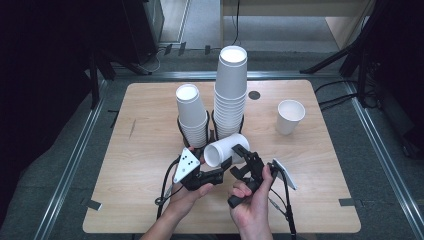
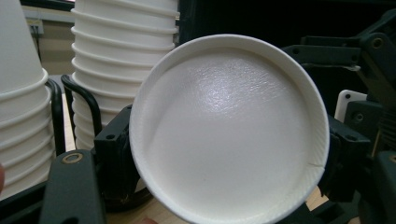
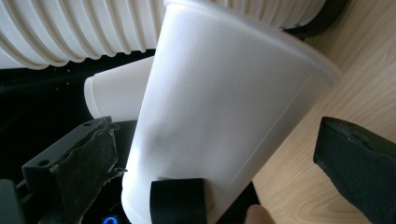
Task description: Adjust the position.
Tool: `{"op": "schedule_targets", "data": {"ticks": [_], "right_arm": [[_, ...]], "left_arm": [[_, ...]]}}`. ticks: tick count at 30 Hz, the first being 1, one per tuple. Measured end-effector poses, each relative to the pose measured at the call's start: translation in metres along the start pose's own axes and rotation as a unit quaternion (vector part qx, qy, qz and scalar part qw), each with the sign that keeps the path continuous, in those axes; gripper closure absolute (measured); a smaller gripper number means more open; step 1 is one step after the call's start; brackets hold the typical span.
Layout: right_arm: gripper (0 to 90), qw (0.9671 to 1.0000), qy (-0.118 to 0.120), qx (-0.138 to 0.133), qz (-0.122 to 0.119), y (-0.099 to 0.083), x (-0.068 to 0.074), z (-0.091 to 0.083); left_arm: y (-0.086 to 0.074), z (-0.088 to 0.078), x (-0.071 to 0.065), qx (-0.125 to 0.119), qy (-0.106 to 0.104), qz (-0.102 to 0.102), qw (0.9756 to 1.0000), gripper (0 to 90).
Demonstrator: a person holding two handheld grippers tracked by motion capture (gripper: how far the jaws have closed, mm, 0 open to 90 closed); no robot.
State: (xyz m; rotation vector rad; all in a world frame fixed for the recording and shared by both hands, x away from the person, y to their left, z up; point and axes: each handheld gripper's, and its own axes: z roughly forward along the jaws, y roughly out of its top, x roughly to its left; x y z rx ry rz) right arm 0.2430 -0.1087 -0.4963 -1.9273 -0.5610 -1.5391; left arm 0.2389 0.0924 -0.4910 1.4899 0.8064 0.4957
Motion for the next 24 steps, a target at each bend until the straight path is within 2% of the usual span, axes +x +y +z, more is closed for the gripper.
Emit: {"op": "schedule_targets", "data": {"ticks": [7,15,24], "right_arm": [[0.0,0.9992,0.018,-0.001,0.036,0.004,-0.002,0.003],[0.4,0.9982,0.025,0.001,0.053,0.008,-0.008,0.009],[0.8,0.998,0.023,-0.001,0.058,0.01,-0.013,0.016]], "left_arm": [[0.0,0.001,-0.002,-0.002,-0.006,0.004,1.0,23.6],[-0.001,0.002,-0.004,0.0,-0.014,0.008,0.9999,23.6],[-0.001,0.001,-0.005,0.001,-0.019,0.008,0.9998,23.6]]}}
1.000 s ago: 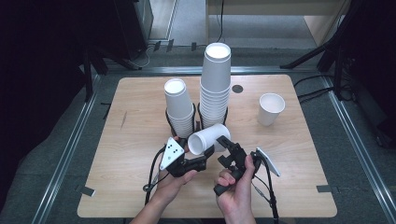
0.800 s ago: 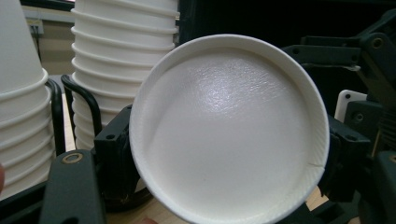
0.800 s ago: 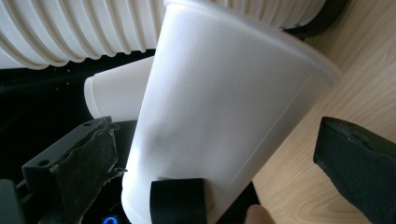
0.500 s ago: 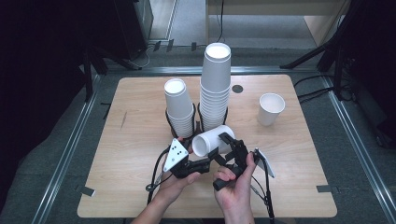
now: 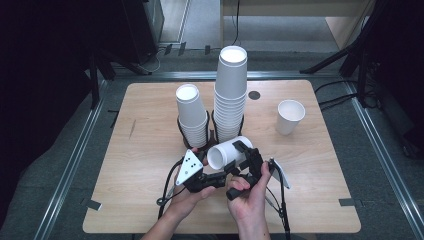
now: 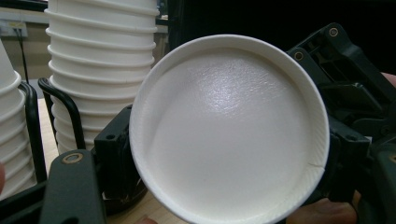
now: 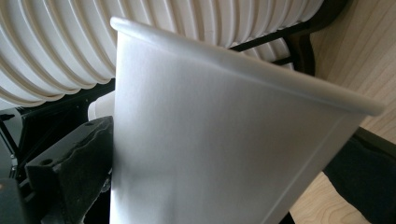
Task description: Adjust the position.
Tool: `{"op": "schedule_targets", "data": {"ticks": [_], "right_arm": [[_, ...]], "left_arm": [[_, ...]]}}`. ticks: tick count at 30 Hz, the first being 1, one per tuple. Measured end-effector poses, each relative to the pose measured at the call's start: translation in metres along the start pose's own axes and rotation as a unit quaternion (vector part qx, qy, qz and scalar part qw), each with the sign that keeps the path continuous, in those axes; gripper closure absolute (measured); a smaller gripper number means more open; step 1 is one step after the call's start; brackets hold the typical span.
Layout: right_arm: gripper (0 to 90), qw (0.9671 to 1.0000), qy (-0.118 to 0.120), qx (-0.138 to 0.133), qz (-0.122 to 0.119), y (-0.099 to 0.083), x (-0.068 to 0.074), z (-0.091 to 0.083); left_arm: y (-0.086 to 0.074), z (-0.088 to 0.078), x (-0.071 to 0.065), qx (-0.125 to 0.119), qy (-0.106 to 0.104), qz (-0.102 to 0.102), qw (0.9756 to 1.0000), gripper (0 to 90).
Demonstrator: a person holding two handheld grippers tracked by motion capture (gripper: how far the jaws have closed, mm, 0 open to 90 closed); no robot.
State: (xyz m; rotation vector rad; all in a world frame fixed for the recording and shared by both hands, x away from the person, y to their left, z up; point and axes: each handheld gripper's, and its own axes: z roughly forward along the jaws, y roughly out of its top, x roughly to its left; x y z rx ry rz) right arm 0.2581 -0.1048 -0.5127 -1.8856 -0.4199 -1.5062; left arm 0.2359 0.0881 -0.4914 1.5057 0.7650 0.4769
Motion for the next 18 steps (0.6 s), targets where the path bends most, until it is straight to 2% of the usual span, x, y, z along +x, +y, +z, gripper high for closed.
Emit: {"op": "schedule_targets", "data": {"ticks": [18], "right_arm": [[8.5,0.9998,0.017,-0.009,0.0,-0.002,-0.0042,0.0042]], "left_arm": [[-0.0018,-0.0014,0.003,0.009,-0.003,-0.008,0.9999,23.6]]}}
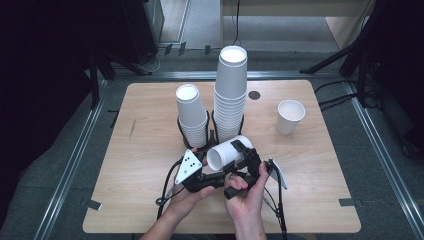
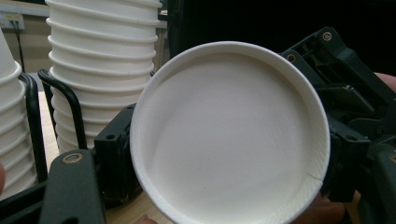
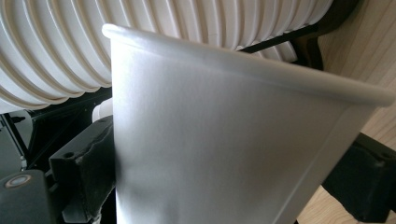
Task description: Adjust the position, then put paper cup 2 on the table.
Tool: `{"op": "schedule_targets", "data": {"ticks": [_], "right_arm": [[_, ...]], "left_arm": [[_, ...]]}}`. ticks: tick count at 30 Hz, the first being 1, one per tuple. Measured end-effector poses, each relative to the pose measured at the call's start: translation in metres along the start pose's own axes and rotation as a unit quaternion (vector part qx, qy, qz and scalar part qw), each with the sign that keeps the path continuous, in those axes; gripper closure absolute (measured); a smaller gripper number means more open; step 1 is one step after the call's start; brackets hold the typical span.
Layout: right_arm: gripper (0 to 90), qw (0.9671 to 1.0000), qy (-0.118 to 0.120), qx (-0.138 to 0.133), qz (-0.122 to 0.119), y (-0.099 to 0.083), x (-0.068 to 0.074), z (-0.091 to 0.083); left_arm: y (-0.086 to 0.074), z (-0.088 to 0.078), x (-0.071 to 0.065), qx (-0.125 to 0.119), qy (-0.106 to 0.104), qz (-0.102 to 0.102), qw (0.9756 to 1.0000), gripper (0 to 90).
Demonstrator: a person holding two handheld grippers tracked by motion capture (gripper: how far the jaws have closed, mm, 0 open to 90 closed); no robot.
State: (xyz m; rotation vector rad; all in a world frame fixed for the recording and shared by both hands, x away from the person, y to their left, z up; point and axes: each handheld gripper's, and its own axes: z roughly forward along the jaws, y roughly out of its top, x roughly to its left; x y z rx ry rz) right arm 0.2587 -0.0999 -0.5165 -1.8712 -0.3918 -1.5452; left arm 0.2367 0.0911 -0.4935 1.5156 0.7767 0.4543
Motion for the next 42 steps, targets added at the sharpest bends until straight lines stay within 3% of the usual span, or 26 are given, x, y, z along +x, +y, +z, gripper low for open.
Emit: {"op": "schedule_targets", "data": {"ticks": [22,27,37,42], "right_arm": [[14.8,0.9995,0.012,-0.013,-0.026,-0.004,-0.004,-0.001],[16.0,0.9992,0.016,-0.019,-0.031,-0.002,-0.003,-0.003],[16.6,0.9982,0.014,-0.032,-0.048,0.002,-0.001,-0.007],[16.5,0.9969,0.007,-0.046,-0.064,0.004,0.002,-0.009]], "left_arm": [[0.0,0.0,0.003,0.02,-0.006,-0.015,0.9997,21.4],[0.001,0.001,0.004,0.031,-0.015,-0.032,0.9989,20.6],[0.005,-0.002,0.005,0.045,-0.023,-0.049,0.9975,2.4],[0.007,-0.005,0.007,0.042,-0.023,-0.052,0.9975,2.0]]}}
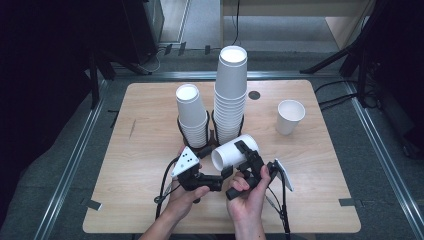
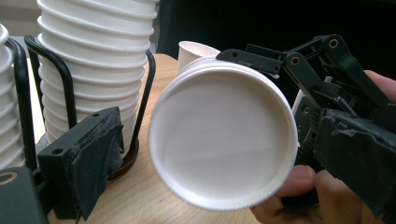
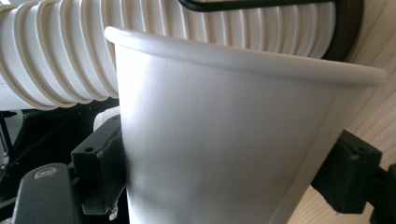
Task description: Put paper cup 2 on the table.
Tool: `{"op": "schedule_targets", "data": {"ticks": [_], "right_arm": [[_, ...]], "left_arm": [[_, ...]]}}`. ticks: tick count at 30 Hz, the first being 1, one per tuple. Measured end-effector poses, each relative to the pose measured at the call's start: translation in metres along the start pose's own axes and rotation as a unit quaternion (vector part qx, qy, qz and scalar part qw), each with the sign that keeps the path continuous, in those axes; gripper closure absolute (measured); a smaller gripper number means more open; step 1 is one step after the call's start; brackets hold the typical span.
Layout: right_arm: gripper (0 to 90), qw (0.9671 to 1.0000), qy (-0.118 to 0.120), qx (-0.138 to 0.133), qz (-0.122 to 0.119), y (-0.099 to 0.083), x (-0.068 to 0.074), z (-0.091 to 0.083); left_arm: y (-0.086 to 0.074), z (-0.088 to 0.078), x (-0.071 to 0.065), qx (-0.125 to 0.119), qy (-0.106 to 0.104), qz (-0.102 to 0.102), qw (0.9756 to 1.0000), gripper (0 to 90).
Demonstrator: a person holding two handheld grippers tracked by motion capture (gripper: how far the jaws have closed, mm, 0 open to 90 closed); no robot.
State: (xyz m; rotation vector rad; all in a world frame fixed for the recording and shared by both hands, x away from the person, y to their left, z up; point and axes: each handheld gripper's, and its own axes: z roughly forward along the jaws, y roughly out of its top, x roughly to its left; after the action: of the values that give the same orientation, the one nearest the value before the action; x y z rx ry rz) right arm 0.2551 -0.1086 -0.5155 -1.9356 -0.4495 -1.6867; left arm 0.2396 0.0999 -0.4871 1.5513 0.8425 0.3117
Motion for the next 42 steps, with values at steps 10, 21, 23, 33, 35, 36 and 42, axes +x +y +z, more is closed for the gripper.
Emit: {"op": "schedule_targets", "data": {"ticks": [10,21,23,33,35,36,42], "right_arm": [[16.5,0.9944,-0.027,-0.04,-0.094,0.0,0.014,-0.004],[16.4,0.9723,-0.038,-0.063,-0.222,0.007,0.024,-0.012],[16.3,0.9687,-0.028,-0.055,-0.24,0.008,0.026,-0.013],[16.1,0.9315,-0.017,-0.066,-0.357,0.01,0.036,-0.018],[16.1,0.9222,-0.015,-0.066,-0.381,0.01,0.038,-0.018],[16.0,0.9158,-0.017,-0.069,-0.395,0.01,0.039,-0.019],[16.0,0.8858,-0.028,-0.078,-0.457,0.009,0.046,-0.021]], "left_arm": [[0.005,-0.009,0.003,-0.006,0.008,0.0,1.0,2.0],[0.01,-0.021,0.01,-0.01,0.02,-0.006,0.9997,2.0],[0.01,-0.023,0.011,-0.011,0.022,-0.005,0.9997,2.0],[0.011,-0.033,0.012,-0.004,0.023,0.008,0.9997,2.0],[0.012,-0.035,0.013,-0.002,0.024,0.009,0.9997,2.0],[0.012,-0.036,0.013,-0.004,0.024,0.01,0.9997,1.9],[0.01,-0.041,0.019,0.0,0.033,0.006,0.9994,1.9]]}}
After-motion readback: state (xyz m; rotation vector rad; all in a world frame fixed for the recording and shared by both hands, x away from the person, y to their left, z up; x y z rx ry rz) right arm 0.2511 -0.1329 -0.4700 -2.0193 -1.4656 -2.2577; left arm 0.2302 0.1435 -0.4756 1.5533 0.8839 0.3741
